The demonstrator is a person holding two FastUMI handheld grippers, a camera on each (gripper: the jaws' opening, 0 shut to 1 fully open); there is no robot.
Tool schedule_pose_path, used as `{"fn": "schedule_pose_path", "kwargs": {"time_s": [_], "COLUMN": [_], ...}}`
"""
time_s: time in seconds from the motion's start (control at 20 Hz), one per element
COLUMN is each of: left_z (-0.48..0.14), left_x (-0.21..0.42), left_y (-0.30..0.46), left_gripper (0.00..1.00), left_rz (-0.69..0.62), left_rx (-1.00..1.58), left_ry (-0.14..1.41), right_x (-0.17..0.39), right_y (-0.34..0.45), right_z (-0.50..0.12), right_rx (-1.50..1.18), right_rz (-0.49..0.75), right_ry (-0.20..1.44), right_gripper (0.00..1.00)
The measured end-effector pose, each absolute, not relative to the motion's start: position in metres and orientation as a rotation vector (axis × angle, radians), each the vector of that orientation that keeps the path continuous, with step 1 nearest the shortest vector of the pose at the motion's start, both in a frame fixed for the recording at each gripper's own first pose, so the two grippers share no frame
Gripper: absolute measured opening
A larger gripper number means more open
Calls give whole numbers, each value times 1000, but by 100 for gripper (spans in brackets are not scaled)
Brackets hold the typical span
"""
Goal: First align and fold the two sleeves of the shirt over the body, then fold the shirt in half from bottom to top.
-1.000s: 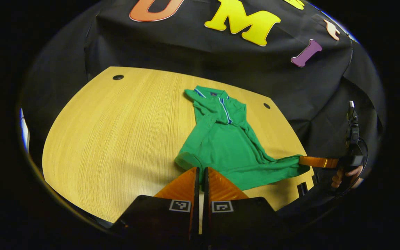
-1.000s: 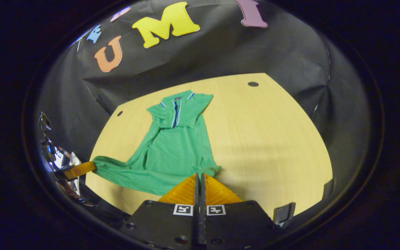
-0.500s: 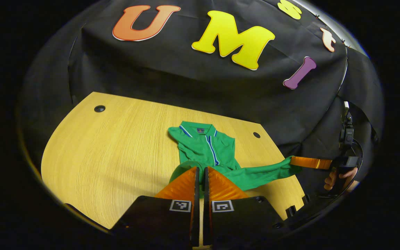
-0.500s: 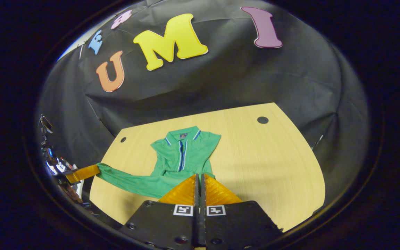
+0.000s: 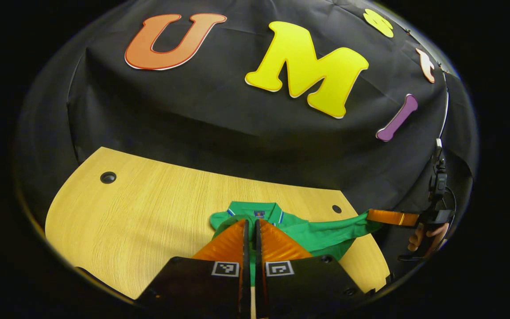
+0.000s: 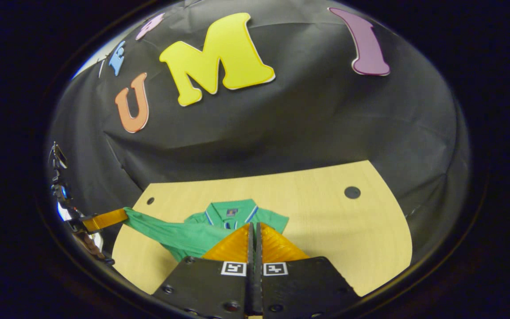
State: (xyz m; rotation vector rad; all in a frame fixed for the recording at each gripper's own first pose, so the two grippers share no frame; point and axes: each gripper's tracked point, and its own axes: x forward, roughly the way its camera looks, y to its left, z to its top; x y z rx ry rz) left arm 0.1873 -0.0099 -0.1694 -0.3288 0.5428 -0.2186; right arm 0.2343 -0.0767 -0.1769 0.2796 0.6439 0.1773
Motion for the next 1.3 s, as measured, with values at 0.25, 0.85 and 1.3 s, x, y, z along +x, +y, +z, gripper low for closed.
{"fn": "schedule_pose_path", "kwargs": {"time_s": [0.25, 0.85, 1.3], "left_z": [-185, -259, -134], "left_x": [242, 275, 232], "left_y": [2, 18, 23], "left_gripper": [10, 92, 100], "left_rz": [-184, -15, 44], "left_rx": [-329, -225, -86], "left_ry": [530, 612, 364], "right_x": [300, 343, 289], "right_y": [-72, -83, -64], "right_z": [-170, -242, -136], "right_rx": [254, 84, 48], "right_rz": [203, 146, 117], "right_ry": [614, 600, 373], "right_gripper": [0, 87, 96]}}
